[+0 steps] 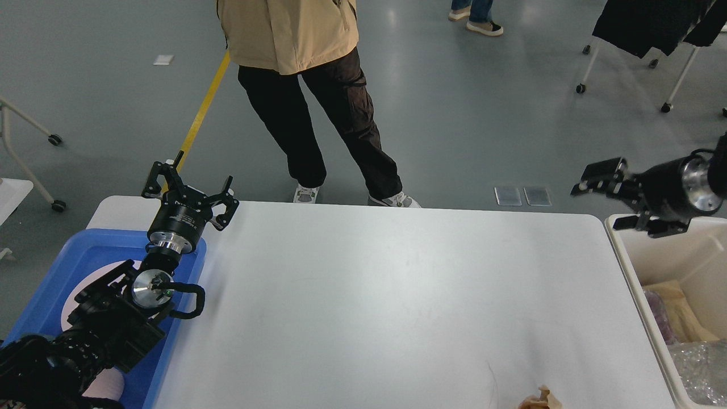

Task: Tidy desktop
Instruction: 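Move the right gripper down to the crumpled brown paper cup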

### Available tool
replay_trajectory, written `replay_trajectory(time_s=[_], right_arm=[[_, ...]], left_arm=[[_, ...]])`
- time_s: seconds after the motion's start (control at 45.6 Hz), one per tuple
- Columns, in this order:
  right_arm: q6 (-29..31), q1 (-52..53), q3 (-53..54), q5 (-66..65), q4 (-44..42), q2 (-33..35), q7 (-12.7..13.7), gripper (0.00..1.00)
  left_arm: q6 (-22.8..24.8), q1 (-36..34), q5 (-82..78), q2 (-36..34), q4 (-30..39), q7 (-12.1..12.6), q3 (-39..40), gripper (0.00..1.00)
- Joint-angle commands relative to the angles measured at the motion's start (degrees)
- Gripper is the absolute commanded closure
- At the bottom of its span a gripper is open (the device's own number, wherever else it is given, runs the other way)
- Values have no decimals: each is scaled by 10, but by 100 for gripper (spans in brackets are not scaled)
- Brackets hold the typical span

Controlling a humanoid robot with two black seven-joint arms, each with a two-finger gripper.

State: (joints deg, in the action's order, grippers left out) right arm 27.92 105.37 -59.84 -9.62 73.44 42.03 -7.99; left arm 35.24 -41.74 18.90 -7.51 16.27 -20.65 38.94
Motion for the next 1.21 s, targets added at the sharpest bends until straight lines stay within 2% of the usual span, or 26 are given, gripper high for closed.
replay_trajectory(time_s=[0.0,0.153,0.395,0.482,0.68,0.877,1.184], right_arm=[[-2,103,-25,-23,184,9,2,0],[-15,100,-63,-29,179,15,3,0],[-49,-37,-86,-35,185,74,2,0],[-84,-91,-84,-36,187,78,2,0],[-211,-220,-69,-37,219,48,-3,0],[-233,-266,-27,-35,230,35,-5,0],[-346,-423,97,-26,215,-34,-5,0]], left_arm=[[0,0,0,0,0,0,0,1],[0,0,0,1,0,0,0,1],[0,0,0,0,0,0,0,1],[0,0,0,0,0,0,0,1],[0,0,0,0,0,0,0,1],[0,0,0,0,0,0,0,1],[0,0,0,0,0,0,0,1]])
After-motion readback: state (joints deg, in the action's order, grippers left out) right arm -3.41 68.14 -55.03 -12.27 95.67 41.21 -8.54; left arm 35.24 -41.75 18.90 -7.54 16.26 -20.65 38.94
